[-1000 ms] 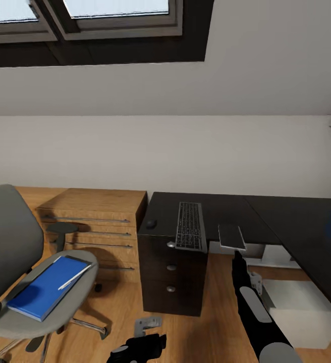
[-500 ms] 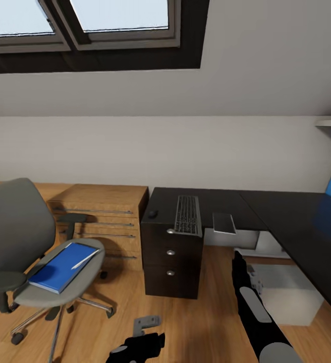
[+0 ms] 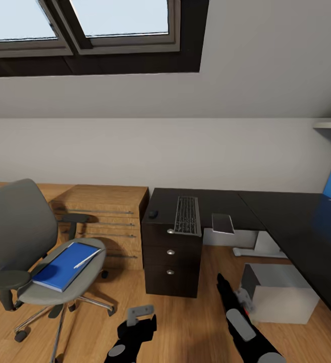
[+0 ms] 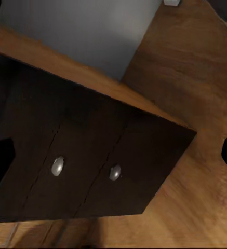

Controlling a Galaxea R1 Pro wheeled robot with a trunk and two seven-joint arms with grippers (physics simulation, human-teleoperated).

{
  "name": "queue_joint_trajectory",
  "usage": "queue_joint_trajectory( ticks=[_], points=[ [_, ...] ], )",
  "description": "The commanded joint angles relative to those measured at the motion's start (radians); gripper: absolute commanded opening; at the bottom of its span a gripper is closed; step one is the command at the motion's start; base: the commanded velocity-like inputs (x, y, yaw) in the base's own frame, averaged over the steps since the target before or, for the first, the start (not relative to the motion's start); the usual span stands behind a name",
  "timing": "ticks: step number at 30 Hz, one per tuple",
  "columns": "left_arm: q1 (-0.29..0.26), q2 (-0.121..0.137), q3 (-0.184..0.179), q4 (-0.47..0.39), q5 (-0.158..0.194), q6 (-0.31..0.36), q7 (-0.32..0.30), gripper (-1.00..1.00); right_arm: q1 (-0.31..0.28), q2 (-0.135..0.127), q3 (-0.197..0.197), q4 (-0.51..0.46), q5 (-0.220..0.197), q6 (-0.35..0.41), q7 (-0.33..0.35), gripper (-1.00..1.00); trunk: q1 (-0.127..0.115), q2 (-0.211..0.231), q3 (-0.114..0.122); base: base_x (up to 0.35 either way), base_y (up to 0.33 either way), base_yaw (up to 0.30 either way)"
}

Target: In the bedroom, organize the workspace by keeping the computer under the desk, ensuring the monitor is on the desk, placing the keyboard on the desk next to the monitor, placing the mouse on the desk next to the keyboard, moving the folder from the swivel chair onto the desk next to the mouse, stacking the notebook on top of the folder with the pen on top of the notebook, and positioning the swivel chair next to the desk.

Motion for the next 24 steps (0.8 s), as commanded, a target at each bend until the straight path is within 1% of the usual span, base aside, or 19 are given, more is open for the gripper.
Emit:
queue_joint_trajectory(
  ticks=[1,2,3,5,6,7,8,9,10,11,15,18,19,20,21,22,24],
  points=[
    [-0.001,0.000,-0.002,-0.001,0.006,0.002,0.016,1.00,-0.001,0.000,0.004,0.029,0.026,-0.011,-0.001,1.00,-0.004,0.007,0.002,-0.002,0.000,0.000],
    [-0.001,0.001,-0.002,0.001,0.004,-0.001,0.039,1.00,-0.001,0.000,0.009,0.140,0.172,-0.071,-0.001,1.00,-0.008,0.014,0.005,0.000,0.000,0.000],
    [-0.001,0.001,-0.002,0.001,0.004,-0.002,0.043,1.00,-0.001,-0.001,0.010,0.166,0.213,-0.094,-0.001,1.00,-0.012,0.021,0.008,0.000,0.000,0.000],
    [-0.001,0.002,-0.003,0.009,0.005,-0.004,0.053,1.00,-0.001,-0.005,0.010,0.267,0.368,-0.208,-0.001,1.00,-0.019,0.035,0.015,0.000,0.000,0.000],
    [-0.001,0.003,-0.003,0.016,0.006,-0.005,0.056,1.00,-0.001,-0.008,0.009,0.293,0.401,-0.239,-0.001,1.00,-0.023,0.042,0.018,0.000,0.000,0.000],
    [-0.001,0.009,-0.004,0.036,0.006,-0.007,0.062,1.00,-0.001,-0.015,0.009,0.349,0.455,-0.298,-0.001,1.00,-0.027,0.049,0.021,0.000,0.000,0.000],
    [-0.001,0.013,-0.004,0.049,0.007,-0.010,0.065,1.00,-0.001,-0.017,0.009,0.379,0.475,-0.325,-0.001,1.00,-0.031,0.056,0.024,0.000,0.000,0.000],
    [-0.001,0.020,-0.005,0.076,0.007,-0.019,0.069,1.00,-0.001,-0.022,0.009,0.435,0.503,-0.368,-0.002,1.00,-0.035,0.063,0.027,0.000,0.000,0.000],
    [-0.001,0.024,-0.005,0.090,0.008,-0.027,0.070,1.00,-0.001,-0.024,0.009,0.457,0.514,-0.382,-0.002,1.00,-0.039,0.070,0.030,0.000,0.000,0.000],
    [-0.001,0.030,-0.005,0.121,0.009,-0.050,0.072,1.00,0.000,-0.026,0.009,0.486,0.530,-0.404,-0.002,1.00,-0.042,0.077,0.034,0.000,0.000,0.000],
    [-0.001,0.037,-0.005,0.197,0.009,-0.119,0.070,1.00,0.008,-0.027,0.011,0.513,0.559,-0.432,0.000,1.00,-0.058,0.105,0.046,0.000,0.000,0.000],
    [-0.001,0.039,-0.006,0.260,0.007,-0.176,0.069,1.00,0.030,-0.027,0.020,0.523,0.596,-0.441,0.001,1.00,-0.069,0.126,0.055,0.000,0.000,0.000],
    [-0.001,0.040,-0.006,0.280,0.007,-0.194,0.069,1.00,0.040,-0.028,0.023,0.525,0.613,-0.443,0.001,1.00,-0.073,0.133,0.059,0.000,0.000,0.000],
    [-0.001,0.040,-0.007,0.319,0.006,-0.226,0.068,1.00,0.061,-0.030,0.027,0.528,0.648,-0.446,0.001,1.00,-0.077,0.140,0.062,0.000,0.000,0.000],
    [-0.001,0.040,-0.007,0.338,0.006,-0.239,0.067,1.00,0.071,-0.031,0.029,0.529,0.667,-0.447,0.001,1.00,-0.081,0.147,0.065,0.000,0.000,0.000],
    [-0.001,0.040,-0.008,0.376,0.006,-0.259,0.067,1.00,0.086,-0.034,0.031,0.530,0.703,-0.449,0.001,1.00,-0.085,0.154,0.068,0.000,0.000,0.000],
    [-0.001,0.039,-0.008,0.414,0.006,-0.272,0.066,1.00,0.097,-0.037,0.033,0.532,0.733,-0.449,0.002,1.00,-0.092,0.168,0.074,0.000,0.000,0.000]
  ],
)
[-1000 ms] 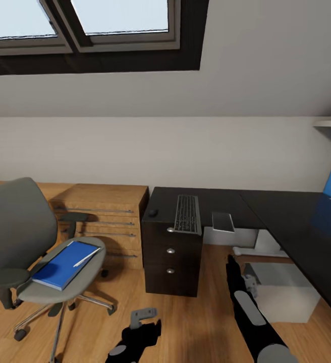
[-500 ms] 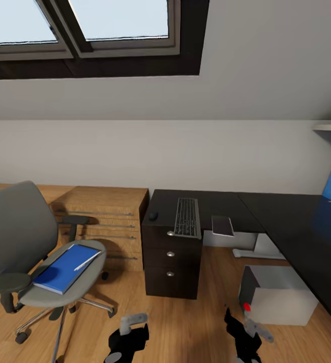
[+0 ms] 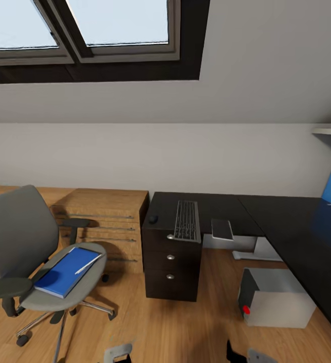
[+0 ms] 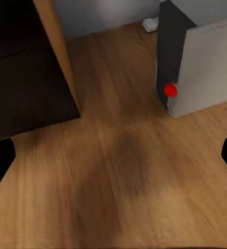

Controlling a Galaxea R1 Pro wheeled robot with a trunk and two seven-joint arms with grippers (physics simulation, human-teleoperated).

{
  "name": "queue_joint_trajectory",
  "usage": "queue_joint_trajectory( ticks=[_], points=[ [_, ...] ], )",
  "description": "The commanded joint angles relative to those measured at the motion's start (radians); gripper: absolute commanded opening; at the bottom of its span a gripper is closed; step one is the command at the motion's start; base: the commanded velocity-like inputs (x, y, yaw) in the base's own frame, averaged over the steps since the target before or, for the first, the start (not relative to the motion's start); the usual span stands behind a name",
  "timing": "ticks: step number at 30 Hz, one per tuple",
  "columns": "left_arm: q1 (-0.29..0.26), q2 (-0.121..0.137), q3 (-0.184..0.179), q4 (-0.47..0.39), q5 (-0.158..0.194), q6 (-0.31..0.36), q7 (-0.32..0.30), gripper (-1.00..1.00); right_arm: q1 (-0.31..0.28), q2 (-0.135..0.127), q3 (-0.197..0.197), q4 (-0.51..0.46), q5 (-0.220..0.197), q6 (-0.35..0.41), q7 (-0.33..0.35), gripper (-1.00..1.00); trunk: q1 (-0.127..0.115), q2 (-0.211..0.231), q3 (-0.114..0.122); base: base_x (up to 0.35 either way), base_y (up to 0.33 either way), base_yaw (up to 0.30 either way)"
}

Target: In the bedroom, organize the workspace by keeping the computer under the desk, ensuring the monitor is on the desk, placing the keyboard on the desk next to the monitor, placing the mouse on the desk next to the keyboard, moving the folder from the swivel chair onto the desk next to the mouse, stacking the notebook on top of the folder with the pen on top of the notebook, and positioning the swivel chair next to the desk.

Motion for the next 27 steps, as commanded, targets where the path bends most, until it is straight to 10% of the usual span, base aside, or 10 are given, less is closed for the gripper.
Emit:
queue_joint_trajectory(
  ticks=[1,8,27],
  points=[
    [-0.001,0.001,-0.006,0.020,0.008,-0.007,0.007,1.00,0.003,-0.001,0.006,0.002,0.010,-0.003,-0.001,1.00,-0.004,0.007,0.002,0.000,0.000,0.000],
    [-0.001,0.002,-0.006,0.221,0.004,-0.061,0.004,1.00,0.021,-0.005,0.008,0.005,0.083,0.004,-0.001,1.00,-0.031,0.056,0.024,0.000,0.000,0.000],
    [-0.001,-0.004,-0.010,0.239,0.001,-0.116,0.012,1.00,0.023,0.002,0.009,0.005,0.089,0.004,-0.002,1.00,-0.104,0.189,0.072,-0.095,-0.031,0.011]
  ],
)
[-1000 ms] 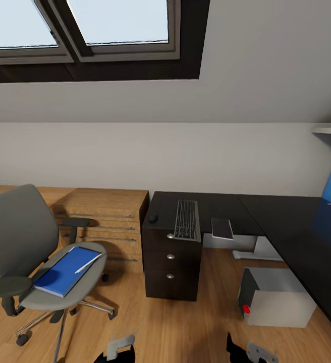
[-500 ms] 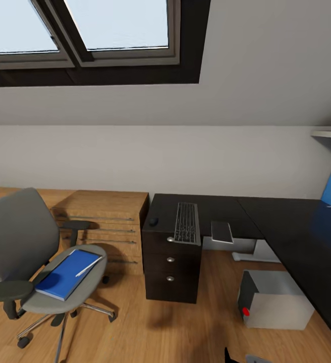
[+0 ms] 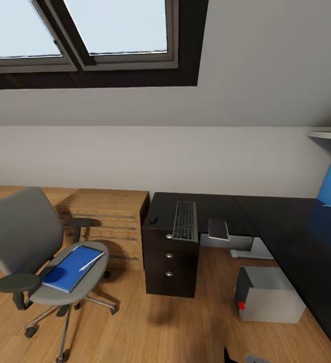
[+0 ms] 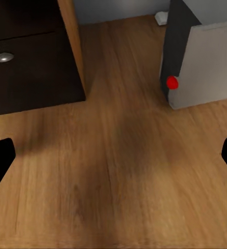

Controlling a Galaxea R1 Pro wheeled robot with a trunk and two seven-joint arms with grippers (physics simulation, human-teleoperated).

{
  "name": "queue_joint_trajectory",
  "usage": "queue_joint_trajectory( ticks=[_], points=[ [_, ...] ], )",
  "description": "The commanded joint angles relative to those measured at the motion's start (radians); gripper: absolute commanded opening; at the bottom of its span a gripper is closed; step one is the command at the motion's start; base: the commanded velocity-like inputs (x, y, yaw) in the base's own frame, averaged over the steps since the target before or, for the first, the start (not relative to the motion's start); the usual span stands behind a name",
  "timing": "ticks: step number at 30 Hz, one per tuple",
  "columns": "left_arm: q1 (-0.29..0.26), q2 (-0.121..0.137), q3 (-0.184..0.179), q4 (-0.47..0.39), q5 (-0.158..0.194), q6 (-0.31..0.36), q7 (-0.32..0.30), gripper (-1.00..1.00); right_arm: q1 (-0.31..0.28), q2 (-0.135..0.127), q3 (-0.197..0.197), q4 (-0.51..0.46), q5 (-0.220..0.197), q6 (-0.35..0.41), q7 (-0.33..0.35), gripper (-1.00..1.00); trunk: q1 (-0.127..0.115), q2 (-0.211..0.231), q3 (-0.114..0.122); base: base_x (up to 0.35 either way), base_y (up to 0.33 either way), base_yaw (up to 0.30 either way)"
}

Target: In the bedroom, organize the workspace by keeping the computer under the desk, ensuring the monitor is on the desk, placing the keyboard on the desk next to the monitor, placing the mouse on the desk next to the keyboard, moving the folder from the swivel chair onto the desk next to the mouse, stacking the notebook on top of the folder with the pen on top of the notebook, and positioning the swivel chair next to the desk.

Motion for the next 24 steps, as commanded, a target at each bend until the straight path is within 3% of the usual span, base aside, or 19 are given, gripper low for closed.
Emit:
queue_joint_trajectory(
  ticks=[1,9,15,24],
  points=[
    [-0.001,0.001,-0.007,0.000,0.011,-0.007,0.006,1.00,-0.001,0.000,0.005,0.002,-0.005,-0.004,-0.001,1.00,-0.005,0.007,0.001,-0.318,-0.160,0.080],
    [-0.001,0.001,-0.009,0.001,0.011,-0.011,0.006,1.00,-0.001,0.001,0.006,0.003,-0.005,-0.004,-0.001,1.00,-0.035,0.063,0.014,-0.235,-0.138,0.112],
    [-0.001,0.001,-0.007,0.004,0.013,-0.053,0.006,1.00,-0.001,0.001,0.005,0.002,-0.005,-0.004,-0.001,1.00,-0.058,0.105,0.024,-0.038,-0.024,0.128],
    [-0.001,0.001,-0.007,0.005,0.014,-0.065,0.005,1.00,-0.001,-0.003,0.005,0.002,-0.005,-0.004,-0.001,1.00,-0.093,0.168,0.049,-0.023,-0.003,0.035]
  ],
)
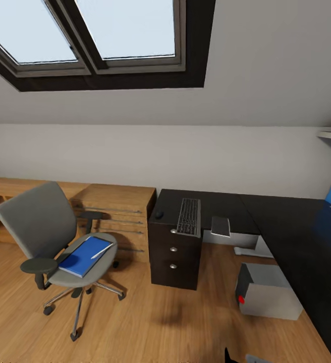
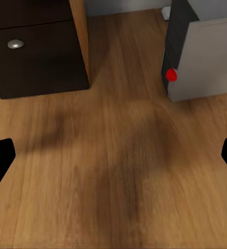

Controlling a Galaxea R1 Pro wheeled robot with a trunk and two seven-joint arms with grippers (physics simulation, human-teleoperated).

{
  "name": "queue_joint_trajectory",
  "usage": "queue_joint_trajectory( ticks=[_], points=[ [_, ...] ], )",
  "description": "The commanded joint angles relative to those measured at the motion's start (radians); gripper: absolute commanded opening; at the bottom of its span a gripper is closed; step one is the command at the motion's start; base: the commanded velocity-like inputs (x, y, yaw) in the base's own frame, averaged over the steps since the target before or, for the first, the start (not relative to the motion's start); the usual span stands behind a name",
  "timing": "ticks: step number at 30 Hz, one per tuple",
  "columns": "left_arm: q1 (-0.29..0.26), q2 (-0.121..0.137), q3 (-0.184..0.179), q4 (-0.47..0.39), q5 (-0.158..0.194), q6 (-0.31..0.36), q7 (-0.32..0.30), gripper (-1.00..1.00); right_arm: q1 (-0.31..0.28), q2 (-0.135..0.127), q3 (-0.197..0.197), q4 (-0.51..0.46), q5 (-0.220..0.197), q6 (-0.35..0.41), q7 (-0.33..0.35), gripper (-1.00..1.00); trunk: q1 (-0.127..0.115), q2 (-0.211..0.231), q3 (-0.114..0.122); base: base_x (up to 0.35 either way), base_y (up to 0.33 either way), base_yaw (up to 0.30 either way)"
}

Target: In the bedroom, organize the workspace by keeping the computer under the desk, ensuring the monitor is on the desk, placing the keyboard on the desk next to the monitor, placing the mouse on the desk next to the keyboard, moving the folder from the swivel chair onto the desk next to the mouse, stacking the notebook on top of the folder with the pen on top of the notebook, and positioning the swivel chair next to the desk.

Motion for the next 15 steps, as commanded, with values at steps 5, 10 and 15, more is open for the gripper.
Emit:
queue_joint_trajectory(
  ticks=[5,10,15],
  points=[
    [-0.002,0.001,-0.008,0.000,0.011,-0.007,0.005,1.00,-0.001,0.000,0.005,0.002,-0.005,-0.004,-0.001,1.00,-0.019,0.034,0.014,-0.218,0.000,0.004],
    [-0.002,0.001,-0.008,0.000,0.011,-0.007,0.004,1.00,-0.001,-0.001,0.005,0.002,-0.005,-0.004,-0.001,1.00,-0.039,0.069,0.030,-0.310,0.000,0.001],
    [-0.002,0.000,-0.008,0.000,0.011,-0.008,0.004,1.00,-0.001,-0.001,0.005,0.002,-0.005,-0.004,-0.001,1.00,-0.058,0.104,0.046,-0.332,0.000,0.000]
  ],
)
